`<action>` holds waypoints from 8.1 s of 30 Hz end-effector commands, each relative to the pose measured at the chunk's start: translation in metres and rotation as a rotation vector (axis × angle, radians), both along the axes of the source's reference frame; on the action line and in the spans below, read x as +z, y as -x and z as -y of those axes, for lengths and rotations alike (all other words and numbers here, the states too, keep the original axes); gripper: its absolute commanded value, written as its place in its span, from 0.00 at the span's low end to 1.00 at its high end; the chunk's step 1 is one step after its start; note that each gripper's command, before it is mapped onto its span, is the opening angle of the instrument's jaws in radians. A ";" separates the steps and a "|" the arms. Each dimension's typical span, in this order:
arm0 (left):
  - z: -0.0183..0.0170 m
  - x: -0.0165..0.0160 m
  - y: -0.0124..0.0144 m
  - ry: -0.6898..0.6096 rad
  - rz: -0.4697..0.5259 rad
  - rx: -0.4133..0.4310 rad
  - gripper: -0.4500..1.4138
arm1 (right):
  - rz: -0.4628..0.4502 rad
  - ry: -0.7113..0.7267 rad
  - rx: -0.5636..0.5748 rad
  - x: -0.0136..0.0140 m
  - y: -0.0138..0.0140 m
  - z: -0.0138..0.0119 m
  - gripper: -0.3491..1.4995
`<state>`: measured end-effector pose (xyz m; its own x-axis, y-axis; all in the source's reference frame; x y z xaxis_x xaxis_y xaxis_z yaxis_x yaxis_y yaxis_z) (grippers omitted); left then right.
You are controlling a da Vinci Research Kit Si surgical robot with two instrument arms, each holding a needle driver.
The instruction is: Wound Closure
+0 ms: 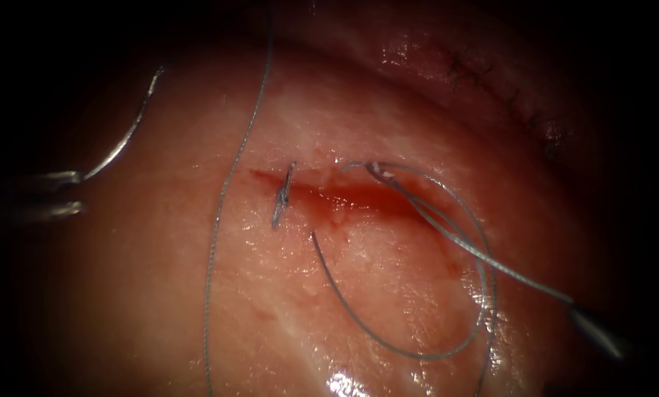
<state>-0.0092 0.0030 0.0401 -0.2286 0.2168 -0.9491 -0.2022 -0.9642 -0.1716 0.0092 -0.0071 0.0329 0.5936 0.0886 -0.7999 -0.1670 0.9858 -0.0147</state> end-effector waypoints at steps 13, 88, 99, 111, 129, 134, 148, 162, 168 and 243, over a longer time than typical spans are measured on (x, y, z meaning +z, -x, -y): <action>0.0010 0.0012 0.0010 0.001 -0.001 -0.004 0.00 | -0.128 -0.066 0.234 0.0058 0.0037 -0.0097 0.84; 0.0013 0.0017 0.0013 0.003 -0.009 0.005 0.00 | -0.023 -0.224 0.241 0.0094 -0.0152 -0.0084 0.00; 0.0006 0.0018 -0.0001 -0.007 -0.007 0.010 0.00 | -0.060 -0.093 0.269 0.0093 -0.0204 -0.0117 0.91; 0.0006 0.0020 0.0001 -0.006 -0.013 0.004 0.00 | -0.112 -0.092 0.245 0.0083 -0.0187 -0.0111 0.99; 0.0011 0.0024 0.0011 -0.006 -0.019 -0.002 0.00 | -0.271 0.013 0.269 0.0047 -0.0228 -0.0180 0.99; 0.0009 0.0025 0.0005 -0.008 -0.017 0.005 0.00 | -0.234 -0.012 0.150 0.0035 -0.0175 -0.0150 0.99; 0.0010 0.0025 0.0008 -0.008 -0.019 0.003 0.00 | -0.169 -0.067 -0.023 0.0043 -0.0049 -0.0080 0.99; 0.0010 0.0025 0.0009 -0.007 -0.020 0.002 0.00 | -0.407 -0.115 -0.035 0.0022 0.0048 -0.0064 0.99; 0.0010 0.0025 0.0010 -0.007 -0.020 0.001 0.00 | -0.346 -0.168 0.024 0.0091 -0.0035 -0.0026 0.99; 0.0010 0.0026 0.0009 -0.007 -0.021 0.004 0.00 | -0.379 -0.156 0.152 0.0064 -0.0160 0.0083 0.00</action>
